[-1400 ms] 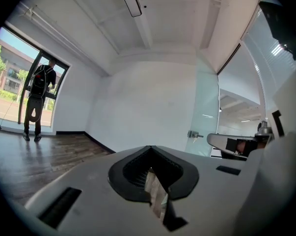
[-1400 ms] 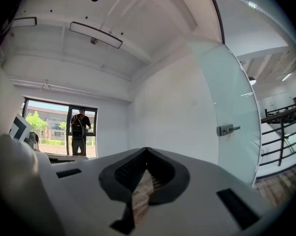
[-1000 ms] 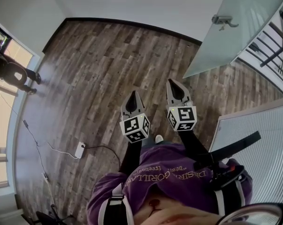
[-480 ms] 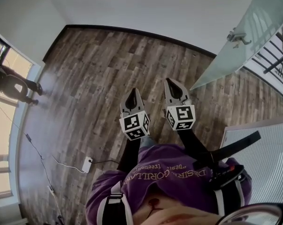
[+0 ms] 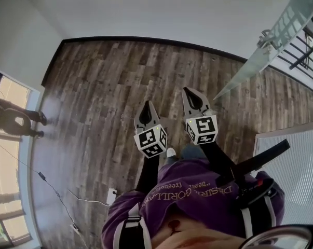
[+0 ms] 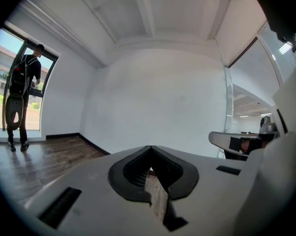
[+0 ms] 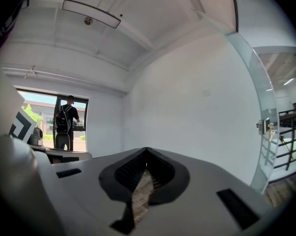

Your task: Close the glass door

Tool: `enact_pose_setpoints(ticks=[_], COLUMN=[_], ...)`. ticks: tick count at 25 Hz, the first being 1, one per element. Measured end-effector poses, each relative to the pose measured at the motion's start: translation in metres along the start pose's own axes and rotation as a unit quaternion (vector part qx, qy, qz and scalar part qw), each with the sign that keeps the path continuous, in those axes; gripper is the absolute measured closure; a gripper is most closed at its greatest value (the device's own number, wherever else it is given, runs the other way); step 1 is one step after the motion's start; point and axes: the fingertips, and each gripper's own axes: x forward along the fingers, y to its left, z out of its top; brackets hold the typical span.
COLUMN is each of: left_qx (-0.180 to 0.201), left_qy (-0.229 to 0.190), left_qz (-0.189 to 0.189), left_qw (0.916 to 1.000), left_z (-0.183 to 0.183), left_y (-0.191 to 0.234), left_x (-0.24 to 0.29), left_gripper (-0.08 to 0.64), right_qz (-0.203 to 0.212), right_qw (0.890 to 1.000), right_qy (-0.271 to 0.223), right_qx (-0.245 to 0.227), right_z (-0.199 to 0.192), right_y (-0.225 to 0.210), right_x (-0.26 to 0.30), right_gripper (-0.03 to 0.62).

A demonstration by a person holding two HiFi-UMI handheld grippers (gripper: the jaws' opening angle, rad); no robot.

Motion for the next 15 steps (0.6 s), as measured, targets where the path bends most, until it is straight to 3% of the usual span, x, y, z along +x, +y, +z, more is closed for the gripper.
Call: enact_pose_setpoints(ticks=[5,9,15], left_qx=[-0.005,-0.007,0.004], left_qy=[0.012,0.017,0.010], left_qz=[-0.022,-0.017,-0.019], left_qw=[0.9997,0.9997,0.9998], left_z=[-0.011,-0.010,0.015], left_y=[-0.007,-0.001,-0.008], left_x=[0.033,0.074,0.166], left_gripper=[0.560,0.560,0.560], right_qz=[-0.021,-0.026,-0.026], right_qw=[1.000,1.000,1.000], right_qy=[0.011,0.010,0.001], right_qx=[-0.004,0.003,0.007], right_z=[-0.010,-0.011,0.004], right_y=[-0.024,-0.045,-0.096], right_x=[0.024,0.060,0.139], right_gripper=[0.595,0.595,0.595])
